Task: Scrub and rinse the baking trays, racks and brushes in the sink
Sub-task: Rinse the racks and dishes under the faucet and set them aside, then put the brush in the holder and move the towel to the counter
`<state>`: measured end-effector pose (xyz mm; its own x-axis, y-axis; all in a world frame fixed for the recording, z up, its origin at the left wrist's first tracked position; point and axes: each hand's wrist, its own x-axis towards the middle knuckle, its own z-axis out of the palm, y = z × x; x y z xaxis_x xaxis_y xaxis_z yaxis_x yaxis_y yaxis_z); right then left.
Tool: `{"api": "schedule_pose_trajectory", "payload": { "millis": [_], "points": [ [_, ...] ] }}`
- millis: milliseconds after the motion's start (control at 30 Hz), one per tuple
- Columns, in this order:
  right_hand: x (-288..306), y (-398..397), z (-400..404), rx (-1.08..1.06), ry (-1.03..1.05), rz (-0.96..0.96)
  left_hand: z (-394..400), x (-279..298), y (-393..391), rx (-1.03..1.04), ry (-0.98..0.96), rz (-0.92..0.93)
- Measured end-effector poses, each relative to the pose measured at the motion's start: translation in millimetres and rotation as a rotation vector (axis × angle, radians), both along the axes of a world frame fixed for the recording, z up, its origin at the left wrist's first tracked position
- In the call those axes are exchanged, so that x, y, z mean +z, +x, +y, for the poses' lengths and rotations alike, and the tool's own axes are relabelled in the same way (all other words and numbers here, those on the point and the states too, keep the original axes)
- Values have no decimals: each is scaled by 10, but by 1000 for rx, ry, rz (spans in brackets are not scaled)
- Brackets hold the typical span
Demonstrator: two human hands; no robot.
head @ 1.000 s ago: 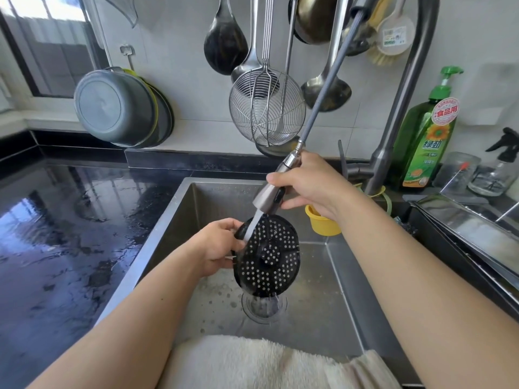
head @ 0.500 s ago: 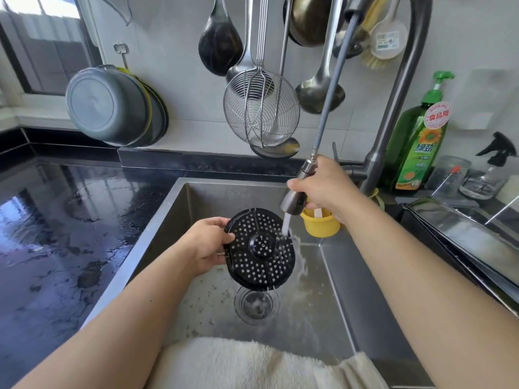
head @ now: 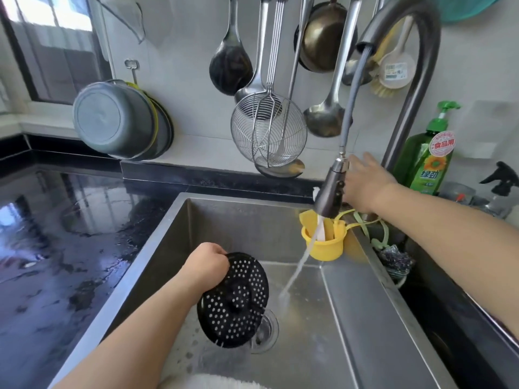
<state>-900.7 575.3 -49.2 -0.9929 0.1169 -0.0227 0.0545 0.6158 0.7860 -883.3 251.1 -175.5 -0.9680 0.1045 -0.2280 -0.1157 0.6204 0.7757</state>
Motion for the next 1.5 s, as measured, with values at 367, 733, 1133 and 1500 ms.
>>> {"api": "schedule_pose_trajectory", "payload": {
  "millis": [367,733,1133,1500],
  "points": [
    [487,1375,623,-24,-525,241,59,154,264,-65,-344,200],
    [-260,2835,534,-163,-599,204,773,1313,1091,107,593,-164],
    [-155,2824,1218,-234,-752,476,2006,1321,1760,-161,776,-350],
    [-25,2775,1385,-243,-877,535,3214,927,1883,-343,511,-358]
  ]
}}
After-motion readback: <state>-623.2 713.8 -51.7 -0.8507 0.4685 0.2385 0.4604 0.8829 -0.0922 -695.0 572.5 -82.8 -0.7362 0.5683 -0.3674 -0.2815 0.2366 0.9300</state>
